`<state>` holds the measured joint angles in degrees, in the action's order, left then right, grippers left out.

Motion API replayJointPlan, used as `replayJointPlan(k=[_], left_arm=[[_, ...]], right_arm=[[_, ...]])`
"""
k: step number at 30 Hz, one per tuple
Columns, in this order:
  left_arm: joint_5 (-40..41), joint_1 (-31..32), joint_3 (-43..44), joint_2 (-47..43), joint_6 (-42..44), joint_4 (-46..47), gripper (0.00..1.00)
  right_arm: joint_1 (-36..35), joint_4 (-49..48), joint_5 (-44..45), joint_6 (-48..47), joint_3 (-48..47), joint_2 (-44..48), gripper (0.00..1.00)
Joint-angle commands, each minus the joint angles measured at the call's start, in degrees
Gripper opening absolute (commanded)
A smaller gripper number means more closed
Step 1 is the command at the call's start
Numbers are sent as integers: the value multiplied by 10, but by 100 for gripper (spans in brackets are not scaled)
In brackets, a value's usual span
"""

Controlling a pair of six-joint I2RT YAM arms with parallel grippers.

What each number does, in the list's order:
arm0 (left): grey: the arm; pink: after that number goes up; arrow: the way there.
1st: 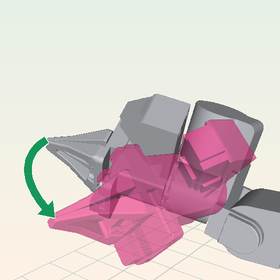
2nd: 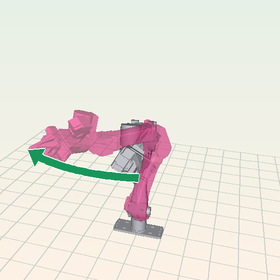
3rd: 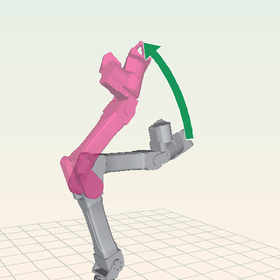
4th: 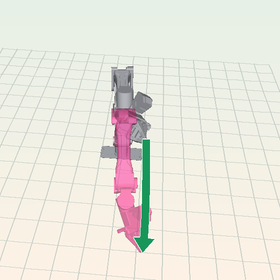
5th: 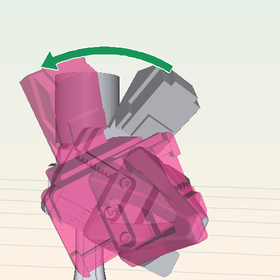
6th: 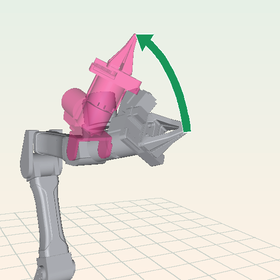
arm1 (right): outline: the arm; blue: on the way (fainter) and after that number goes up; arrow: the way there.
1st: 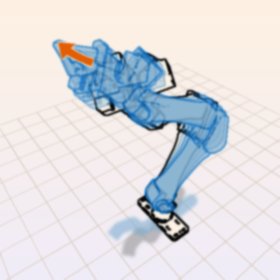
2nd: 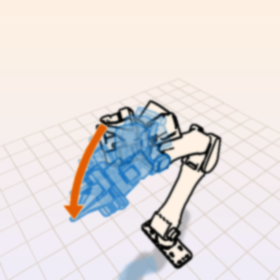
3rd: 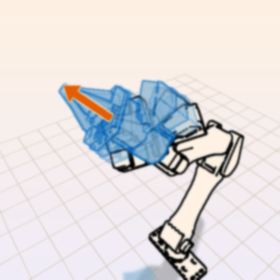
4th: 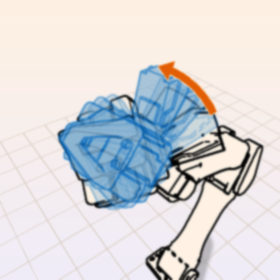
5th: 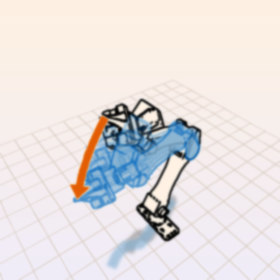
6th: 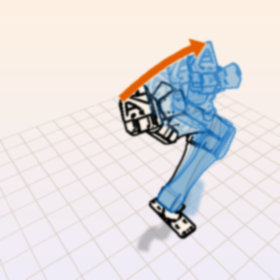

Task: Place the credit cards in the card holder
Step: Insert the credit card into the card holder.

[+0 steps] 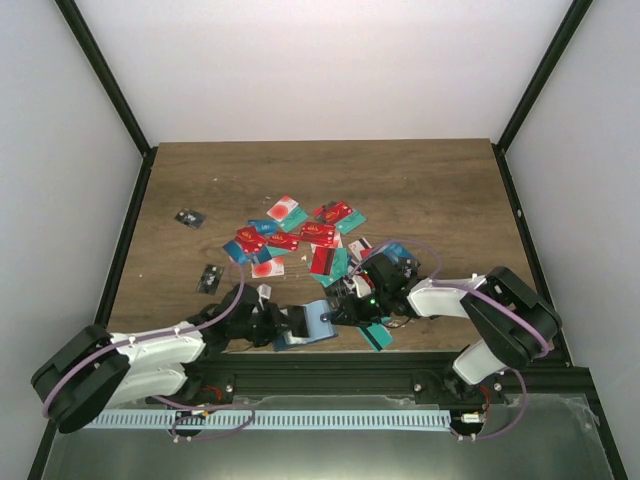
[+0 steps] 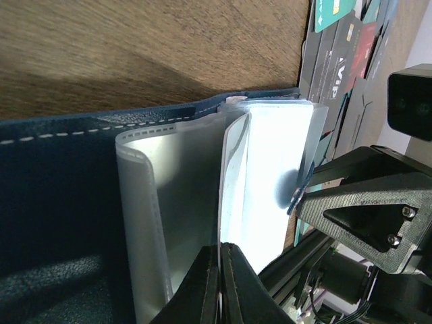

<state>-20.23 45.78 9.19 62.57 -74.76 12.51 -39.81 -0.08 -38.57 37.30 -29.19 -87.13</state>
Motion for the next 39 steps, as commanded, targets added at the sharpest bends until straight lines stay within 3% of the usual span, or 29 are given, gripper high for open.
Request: replayJointPlan(k=[1,11,20,39], left_arm=[[-9,-3,-5,27,-1,31,4],[-28,-3,11,72,-8,61,4],[-26,-2,-3,54,-61,109,4],[-63,-3,15,178,-38,190,4]], right_arm=[[4,7,10,-2,5,-8,26],[4,5,10,0,9,-4,26],[3,2,10,3,18,-2,26],[3,-1,9,2,13,-16,26]])
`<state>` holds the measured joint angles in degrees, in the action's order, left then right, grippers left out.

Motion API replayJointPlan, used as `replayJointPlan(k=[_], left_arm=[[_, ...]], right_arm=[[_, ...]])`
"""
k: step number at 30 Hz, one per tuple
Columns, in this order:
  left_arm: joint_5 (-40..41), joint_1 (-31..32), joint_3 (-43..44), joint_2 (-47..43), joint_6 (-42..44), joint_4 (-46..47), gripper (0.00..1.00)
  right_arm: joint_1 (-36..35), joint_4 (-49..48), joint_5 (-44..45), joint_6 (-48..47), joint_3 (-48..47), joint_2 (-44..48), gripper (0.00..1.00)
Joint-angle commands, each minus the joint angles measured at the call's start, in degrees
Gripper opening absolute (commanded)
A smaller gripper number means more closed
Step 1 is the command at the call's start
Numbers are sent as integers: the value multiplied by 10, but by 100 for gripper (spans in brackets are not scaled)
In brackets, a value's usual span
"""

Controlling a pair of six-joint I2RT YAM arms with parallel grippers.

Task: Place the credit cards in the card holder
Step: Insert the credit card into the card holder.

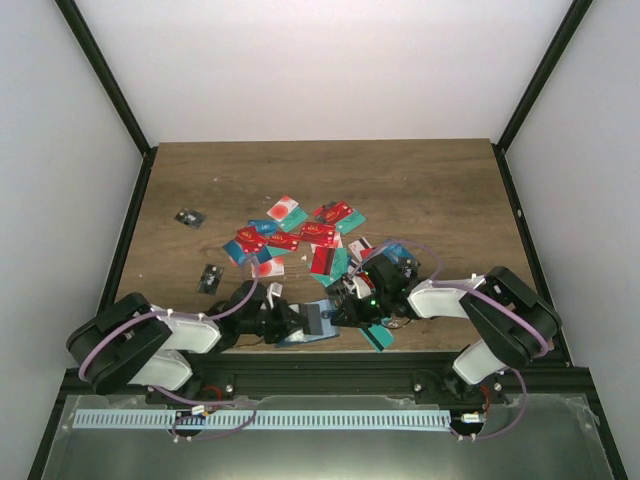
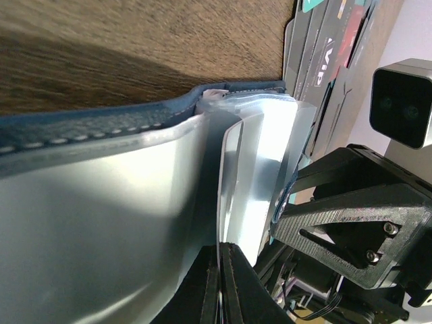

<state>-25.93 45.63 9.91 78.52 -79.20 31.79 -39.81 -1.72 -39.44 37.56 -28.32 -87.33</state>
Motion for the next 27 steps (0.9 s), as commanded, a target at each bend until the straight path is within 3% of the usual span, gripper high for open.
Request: replayJointPlan(k=[1,15,27], left_arm=[[-6,-1,11,22,7,-3,4],[-25,0,54,86,17,10,4],[-41,-1,109,102,122,-122,4]], right_arm=[[3,15,18,-1,5,-15,26],[3,11,16,0,-3,-26,26],[3,37,31,-24,-17,-23,26]])
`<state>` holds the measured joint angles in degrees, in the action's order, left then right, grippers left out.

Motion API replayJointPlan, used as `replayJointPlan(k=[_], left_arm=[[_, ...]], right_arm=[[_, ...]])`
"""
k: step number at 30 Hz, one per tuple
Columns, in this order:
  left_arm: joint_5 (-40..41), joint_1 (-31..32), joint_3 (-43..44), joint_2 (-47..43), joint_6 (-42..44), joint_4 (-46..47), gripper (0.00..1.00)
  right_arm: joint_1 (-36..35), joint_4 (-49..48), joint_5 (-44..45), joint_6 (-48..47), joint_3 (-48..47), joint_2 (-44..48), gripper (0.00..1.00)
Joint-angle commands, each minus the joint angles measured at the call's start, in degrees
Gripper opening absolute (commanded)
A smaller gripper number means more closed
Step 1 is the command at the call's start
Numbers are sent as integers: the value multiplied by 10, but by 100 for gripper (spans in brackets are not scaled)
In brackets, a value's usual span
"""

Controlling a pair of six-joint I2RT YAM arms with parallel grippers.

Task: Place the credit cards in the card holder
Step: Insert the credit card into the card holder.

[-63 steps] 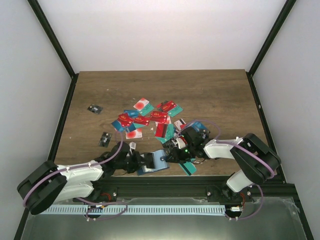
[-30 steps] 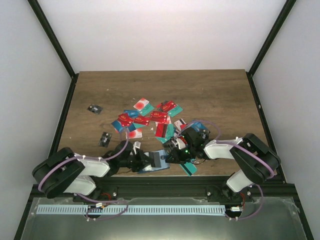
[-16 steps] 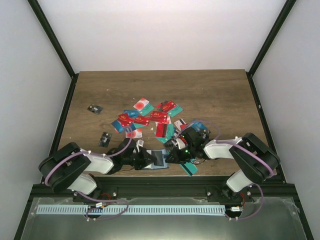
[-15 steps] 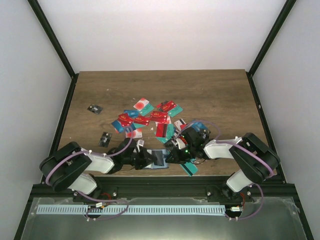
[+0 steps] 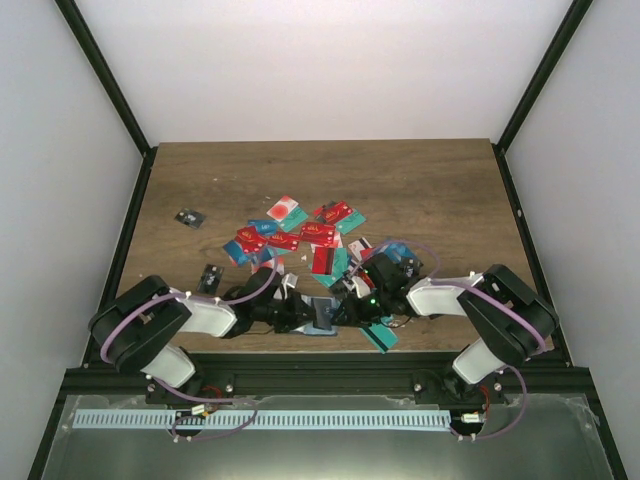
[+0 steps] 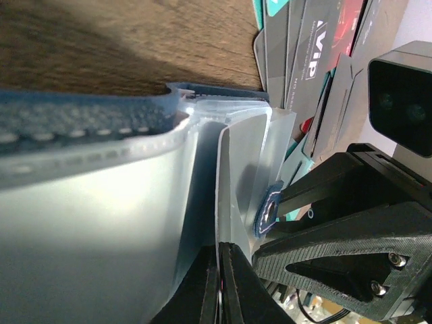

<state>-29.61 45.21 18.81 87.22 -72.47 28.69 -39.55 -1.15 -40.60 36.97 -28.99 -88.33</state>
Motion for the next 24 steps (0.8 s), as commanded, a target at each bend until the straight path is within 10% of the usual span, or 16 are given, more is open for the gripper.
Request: replayJointPlan(k=[1,24], left_arm=[[-3,3,25,15,60,-100,5],[19,5,109,-57,108,-314,44]], right_arm=[[1,34,43,-20,-11,-13,27],[8,114,67,-29,-43,66,34]])
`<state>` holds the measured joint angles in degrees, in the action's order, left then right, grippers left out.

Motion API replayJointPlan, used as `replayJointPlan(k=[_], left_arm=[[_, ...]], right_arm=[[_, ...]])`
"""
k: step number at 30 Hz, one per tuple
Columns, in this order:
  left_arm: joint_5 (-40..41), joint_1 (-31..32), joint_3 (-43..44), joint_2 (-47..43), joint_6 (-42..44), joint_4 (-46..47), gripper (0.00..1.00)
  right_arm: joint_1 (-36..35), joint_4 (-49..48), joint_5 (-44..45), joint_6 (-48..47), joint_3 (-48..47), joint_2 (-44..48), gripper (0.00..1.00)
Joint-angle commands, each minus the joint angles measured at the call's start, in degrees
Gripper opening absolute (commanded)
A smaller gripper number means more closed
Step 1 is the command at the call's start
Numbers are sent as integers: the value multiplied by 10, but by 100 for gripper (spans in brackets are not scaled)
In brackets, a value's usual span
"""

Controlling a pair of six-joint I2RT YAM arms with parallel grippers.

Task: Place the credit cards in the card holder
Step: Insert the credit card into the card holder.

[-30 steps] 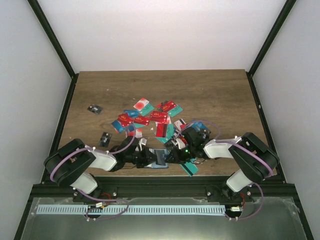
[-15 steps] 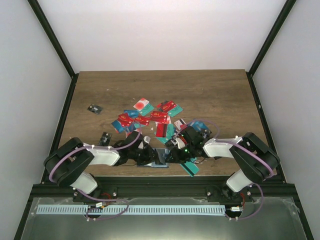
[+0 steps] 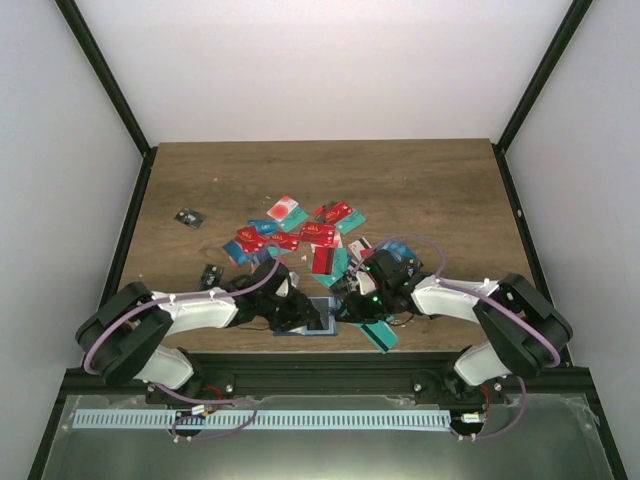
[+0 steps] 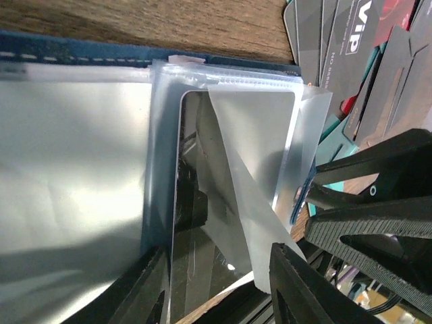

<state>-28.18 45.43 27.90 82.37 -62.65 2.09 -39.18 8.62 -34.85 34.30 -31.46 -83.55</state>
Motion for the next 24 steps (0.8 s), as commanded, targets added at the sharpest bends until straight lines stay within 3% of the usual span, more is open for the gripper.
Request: replayJointPlan(k=[1,10,14,24], left_arm=[[7,4,23,-9,14,-62,47],[38,5,79,-52,46,-193,66],[55,5,104,-67,65,-246,66],[86,4,134,-9,138,-254,21]], right_arm=[[4,18,9,-1,-19,21,35],[4,27,-11,29,-22,71,38],[4,4,-32,64,-4,94,39],[-29,-142,-65,192,57,92,40]])
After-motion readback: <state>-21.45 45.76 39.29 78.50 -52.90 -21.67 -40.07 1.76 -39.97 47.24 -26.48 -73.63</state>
